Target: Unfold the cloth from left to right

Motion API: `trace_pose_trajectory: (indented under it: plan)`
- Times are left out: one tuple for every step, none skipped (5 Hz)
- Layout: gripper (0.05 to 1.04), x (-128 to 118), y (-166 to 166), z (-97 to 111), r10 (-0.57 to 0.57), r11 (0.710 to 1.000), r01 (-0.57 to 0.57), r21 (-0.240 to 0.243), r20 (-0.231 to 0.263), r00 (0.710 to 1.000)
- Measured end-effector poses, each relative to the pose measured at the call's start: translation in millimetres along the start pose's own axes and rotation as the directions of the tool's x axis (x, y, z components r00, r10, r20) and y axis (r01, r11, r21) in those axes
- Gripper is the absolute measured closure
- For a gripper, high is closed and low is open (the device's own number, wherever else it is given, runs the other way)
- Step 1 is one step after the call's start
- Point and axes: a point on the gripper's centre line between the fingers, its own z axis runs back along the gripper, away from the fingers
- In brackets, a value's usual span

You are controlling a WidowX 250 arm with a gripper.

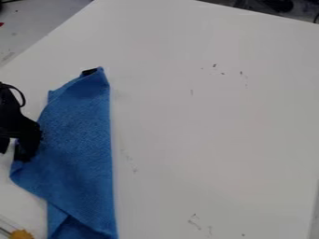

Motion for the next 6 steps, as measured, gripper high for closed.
trace_pose_trajectory:
  plan:
    - [0.586,2.2,-1.1,-1.1,-0.002,1.000,0.002,-0.011,0.006,1.000]
    - [0.772,0.9,-0.5,-0.8,-0.001,1.000,0.001,-0.002,0.008,1.000]
    - [0.903,-0.2,0.0,0.6,-0.001,1.000,0.000,0.017,0.010,1.000]
    - [0.996,-1.5,-3.9,4.7,-0.007,1.000,0.006,0.028,0.002,1.000]
    - [1.017,0.7,-12.9,11.5,-0.035,0.999,0.035,0.033,0.005,0.999]
    - [1.017,9.9,-29.2,25.2,-0.086,0.996,0.085,0.040,0.021,0.996]
